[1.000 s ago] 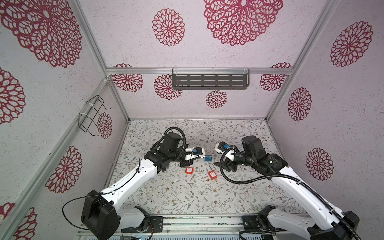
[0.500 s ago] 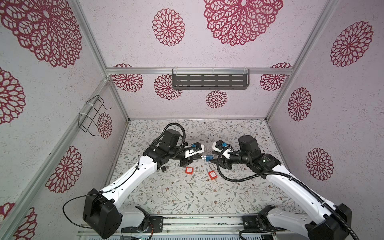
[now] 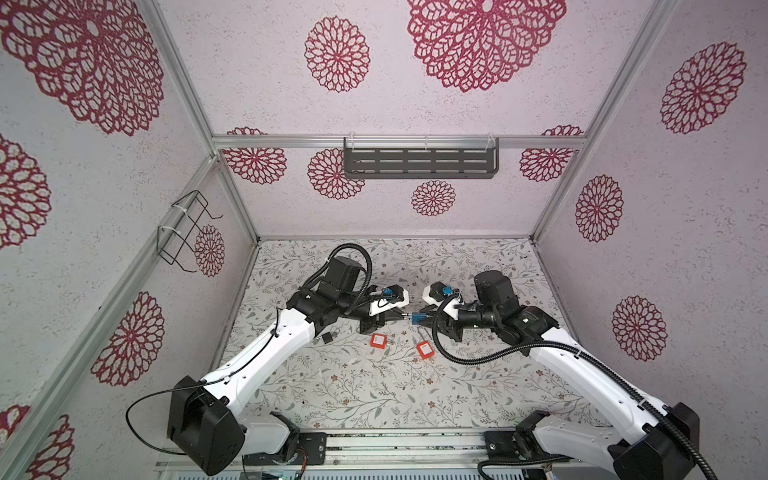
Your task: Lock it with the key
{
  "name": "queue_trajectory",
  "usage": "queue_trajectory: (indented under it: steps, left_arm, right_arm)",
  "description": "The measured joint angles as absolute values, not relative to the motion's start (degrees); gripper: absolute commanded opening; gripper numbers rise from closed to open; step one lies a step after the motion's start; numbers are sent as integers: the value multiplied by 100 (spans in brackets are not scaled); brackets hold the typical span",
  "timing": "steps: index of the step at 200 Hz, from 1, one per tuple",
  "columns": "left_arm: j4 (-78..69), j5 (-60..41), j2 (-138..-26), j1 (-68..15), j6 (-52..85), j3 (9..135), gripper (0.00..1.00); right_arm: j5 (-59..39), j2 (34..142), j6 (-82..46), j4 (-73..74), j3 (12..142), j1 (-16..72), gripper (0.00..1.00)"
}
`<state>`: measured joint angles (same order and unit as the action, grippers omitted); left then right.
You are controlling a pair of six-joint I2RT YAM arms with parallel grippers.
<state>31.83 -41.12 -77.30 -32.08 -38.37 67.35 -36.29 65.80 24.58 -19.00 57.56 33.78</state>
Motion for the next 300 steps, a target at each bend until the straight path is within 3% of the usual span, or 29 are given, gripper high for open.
queue_trajectory:
  steps: [72, 91, 102, 116, 141, 180, 243, 300]
  left_arm:
    - [3277, -4206, -7885, -3210, -4018, 6956, 0]
    - [3291, -4228, -7891, -3210, -4060, 6958, 42]
    - [3245, -4239, -7891, -3205, -4036, 6960, 50]
    - [3135, -4268, -7883, -3173, -3962, 6936, 53]
    - [2635, -4412, -7701, -2985, -3750, 6563, 51]
    - [2067, -4768, -7358, -2808, -3448, 5867, 40]
    - [1258, -5142, -7352, -2805, -2915, 5566, 36]
    - [567, -5234, -7395, -2805, -2499, 5369, 27]
  right_arm:
    - [-3697, 6584, 2576, -1970, 5756, 3374, 17]
    - [-3734, 6584, 2609, -2010, 5756, 3374, 14]
    - [-3736, 6584, 2613, -2053, 5756, 3374, 12]
    - [-3739, 6584, 2624, -2093, 5756, 3374, 11]
    - [-3739, 6578, 2639, -2097, 5756, 3371, 11]
    - [-3741, 6528, 2593, -2084, 5756, 3367, 11]
    - [-3813, 6512, 2342, -1774, 5745, 3367, 10]
    - [-3848, 6510, 2283, -1658, 5636, 3367, 10]
